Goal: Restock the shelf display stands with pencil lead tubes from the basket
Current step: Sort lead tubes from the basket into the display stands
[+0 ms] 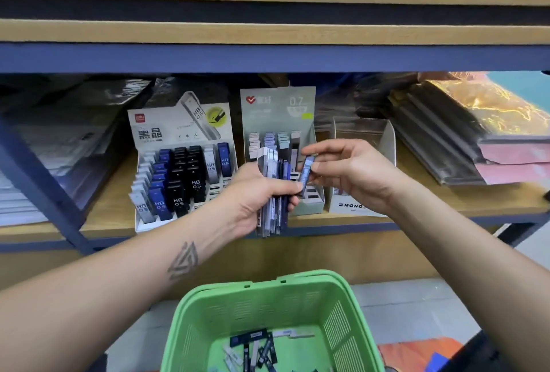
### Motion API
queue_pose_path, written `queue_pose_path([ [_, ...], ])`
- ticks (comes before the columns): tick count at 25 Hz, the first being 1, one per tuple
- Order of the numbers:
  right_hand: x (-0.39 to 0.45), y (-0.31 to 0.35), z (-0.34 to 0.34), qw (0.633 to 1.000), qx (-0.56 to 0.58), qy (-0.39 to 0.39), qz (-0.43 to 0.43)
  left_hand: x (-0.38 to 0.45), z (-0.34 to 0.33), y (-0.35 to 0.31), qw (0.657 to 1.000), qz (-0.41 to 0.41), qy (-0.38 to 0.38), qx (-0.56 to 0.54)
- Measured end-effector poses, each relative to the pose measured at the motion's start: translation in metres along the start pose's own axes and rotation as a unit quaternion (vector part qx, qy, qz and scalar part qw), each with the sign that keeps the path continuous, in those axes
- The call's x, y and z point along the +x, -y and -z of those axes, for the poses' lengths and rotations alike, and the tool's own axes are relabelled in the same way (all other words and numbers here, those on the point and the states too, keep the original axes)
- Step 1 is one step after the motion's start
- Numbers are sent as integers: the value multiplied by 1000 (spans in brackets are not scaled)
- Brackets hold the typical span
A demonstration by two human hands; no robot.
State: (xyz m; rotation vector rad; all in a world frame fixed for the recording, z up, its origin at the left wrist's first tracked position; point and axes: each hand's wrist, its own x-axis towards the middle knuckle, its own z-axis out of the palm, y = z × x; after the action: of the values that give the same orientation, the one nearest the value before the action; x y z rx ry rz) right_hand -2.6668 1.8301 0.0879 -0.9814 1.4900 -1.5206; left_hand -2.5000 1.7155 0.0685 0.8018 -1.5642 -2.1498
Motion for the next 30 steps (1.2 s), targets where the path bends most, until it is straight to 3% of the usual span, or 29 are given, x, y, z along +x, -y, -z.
queue_pose_path([
  [7,-7,10,26,991,-110,-67,28,14,-31,0,997,-50,-17,62],
  [13,-14,23,64,980,-142,-135,35,30,-56,-3,998,-37,-34,39],
  [15,-16,23,75,959,-211,-180,59,35,-61,-3,998,-25,-44,27],
  [17,-17,18,83,911,-344,-213,83,36,-65,-3,999,-17,-38,26],
  [22,-18,1,84,819,-528,-204,91,34,-69,1,999,-12,-20,44],
  [30,-16,-27,71,804,-557,-193,78,30,-61,5,998,-12,2,56],
])
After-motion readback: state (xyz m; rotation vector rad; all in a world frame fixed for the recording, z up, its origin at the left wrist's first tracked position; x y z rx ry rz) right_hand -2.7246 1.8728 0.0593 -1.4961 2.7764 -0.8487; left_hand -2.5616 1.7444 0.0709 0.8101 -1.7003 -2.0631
